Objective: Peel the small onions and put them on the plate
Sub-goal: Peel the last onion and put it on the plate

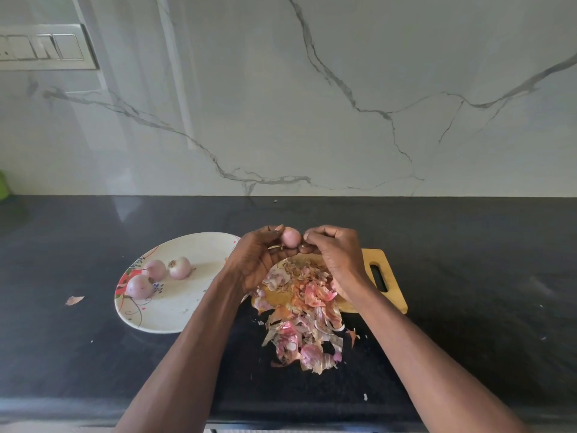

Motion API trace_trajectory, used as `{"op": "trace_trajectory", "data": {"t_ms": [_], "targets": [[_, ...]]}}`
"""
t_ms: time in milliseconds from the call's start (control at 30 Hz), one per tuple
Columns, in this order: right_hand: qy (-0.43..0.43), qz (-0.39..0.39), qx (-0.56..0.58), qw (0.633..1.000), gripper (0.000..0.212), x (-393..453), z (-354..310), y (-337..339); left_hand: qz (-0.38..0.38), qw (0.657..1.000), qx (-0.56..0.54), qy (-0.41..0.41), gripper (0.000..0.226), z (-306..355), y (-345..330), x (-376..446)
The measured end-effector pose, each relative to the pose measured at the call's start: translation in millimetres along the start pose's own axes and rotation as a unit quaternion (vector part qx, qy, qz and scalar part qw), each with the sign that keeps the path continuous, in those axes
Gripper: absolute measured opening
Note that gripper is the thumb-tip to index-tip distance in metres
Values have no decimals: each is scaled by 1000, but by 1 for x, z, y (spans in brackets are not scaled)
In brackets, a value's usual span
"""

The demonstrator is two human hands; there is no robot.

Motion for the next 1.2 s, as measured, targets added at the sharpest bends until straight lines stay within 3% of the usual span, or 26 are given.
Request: {"op": "trace_trajectory", "data": {"t_ms": [133, 233, 400, 567, 667, 800, 1000, 1200], "targets": [[53, -8, -31, 998, 18, 0, -4, -1, -18, 1000, -21, -3, 20, 3, -1, 0], [100, 6, -79, 992, 10, -1, -8, -1, -22, 999, -29, -2, 22, 3, -1, -1], [156, 17, -147, 977, 13, 1, -7, -4, -45, 999, -20, 0, 21, 3, -4, -2], [198, 29, -198, 960, 2, -5, -10, -8, -44, 999, 3, 0, 22, -1, -3, -1], [191, 39, -240, 951, 6, -4, -8, -12, -44, 999, 14, 2, 21, -1, -4, -2], [148, 58, -213, 964, 8, 3, -3, -4, -45, 999, 3, 14, 25, -1, -7, -5], [231, 39, -205, 950, 21, -1, -10, -2, 16, 1000, -17, -5, 21, 2, 1, 1], [235, 25, -187, 953, 27, -6, -10, -9, 15, 1000, 14, -7, 9, -1, -1, -1]]}}
Point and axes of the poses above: each hand's wrist, its own x-axis towards the middle knuckle, its own y-axis out of the back of the hand, z = x × y, the point moved 5 cm from there along x, towards the middle knuckle, and after that the axes turned 2 degrees about z, right-handed, at the moved point
